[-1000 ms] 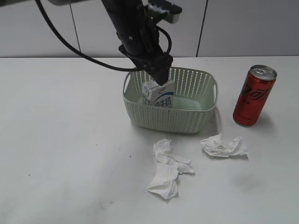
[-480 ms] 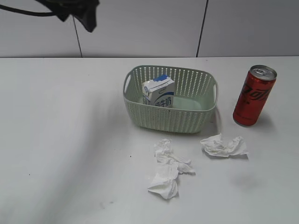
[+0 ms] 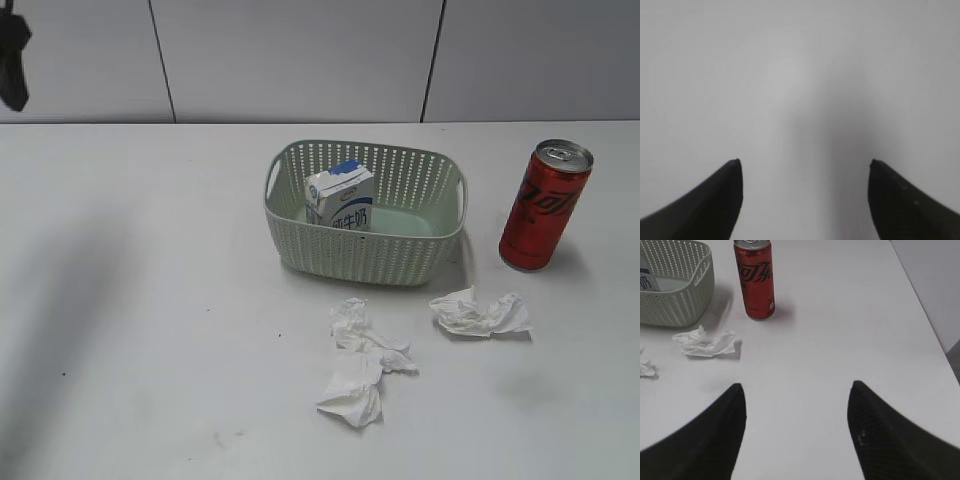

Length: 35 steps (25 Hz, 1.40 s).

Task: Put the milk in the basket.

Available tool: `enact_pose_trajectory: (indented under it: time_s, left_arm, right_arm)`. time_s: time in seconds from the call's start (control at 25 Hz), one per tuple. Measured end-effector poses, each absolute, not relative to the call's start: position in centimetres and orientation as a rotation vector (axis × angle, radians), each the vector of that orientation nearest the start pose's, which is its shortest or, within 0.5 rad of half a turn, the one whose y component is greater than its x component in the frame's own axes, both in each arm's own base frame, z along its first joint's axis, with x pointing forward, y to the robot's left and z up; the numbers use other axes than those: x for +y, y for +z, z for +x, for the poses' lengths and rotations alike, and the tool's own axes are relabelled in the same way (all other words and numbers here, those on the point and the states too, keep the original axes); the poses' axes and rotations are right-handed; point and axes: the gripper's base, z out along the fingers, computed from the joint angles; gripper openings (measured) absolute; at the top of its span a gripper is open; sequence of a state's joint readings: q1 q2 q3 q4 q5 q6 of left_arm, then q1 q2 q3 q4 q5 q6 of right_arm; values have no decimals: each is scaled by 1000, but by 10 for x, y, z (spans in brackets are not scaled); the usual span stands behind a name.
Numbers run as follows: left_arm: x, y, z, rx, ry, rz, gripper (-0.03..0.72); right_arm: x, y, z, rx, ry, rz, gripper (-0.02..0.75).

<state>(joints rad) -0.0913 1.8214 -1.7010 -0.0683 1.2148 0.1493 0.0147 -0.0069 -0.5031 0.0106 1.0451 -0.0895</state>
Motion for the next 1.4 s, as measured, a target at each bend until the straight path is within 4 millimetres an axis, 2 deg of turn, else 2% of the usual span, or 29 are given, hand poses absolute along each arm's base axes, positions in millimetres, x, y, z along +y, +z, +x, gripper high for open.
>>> enact_pose_trajectory:
  time_s: [0.12, 0.36, 0.68, 0.8, 1.08, 1.28, 1.4]
  left_arm:
    - [-29, 305, 358, 2865, -81, 286, 578]
    - [-25, 286, 290, 2979, -100, 284, 578]
    - [-19, 277, 202, 2992, -101, 284, 578]
    - [-17, 277, 171, 2952, -98, 273, 578]
    - [-14, 271, 114, 2799, -92, 230, 577]
    - [-11, 264, 82, 2681, -85, 223, 577]
    - [-10, 269, 68, 2542, -78, 214, 569]
  right_arm:
    - [1, 279, -6, 2016, -35, -106, 498]
    - [1, 279, -6, 2016, -35, -106, 498]
    - [1, 279, -6, 2016, -35, -106, 498]
    - [1, 279, -6, 2016, -35, -106, 498]
    - [1, 279, -6, 2016, -35, -106, 498]
    - [1, 279, -6, 2016, -35, -106, 498]
    - [1, 279, -6, 2016, -35, -106, 498]
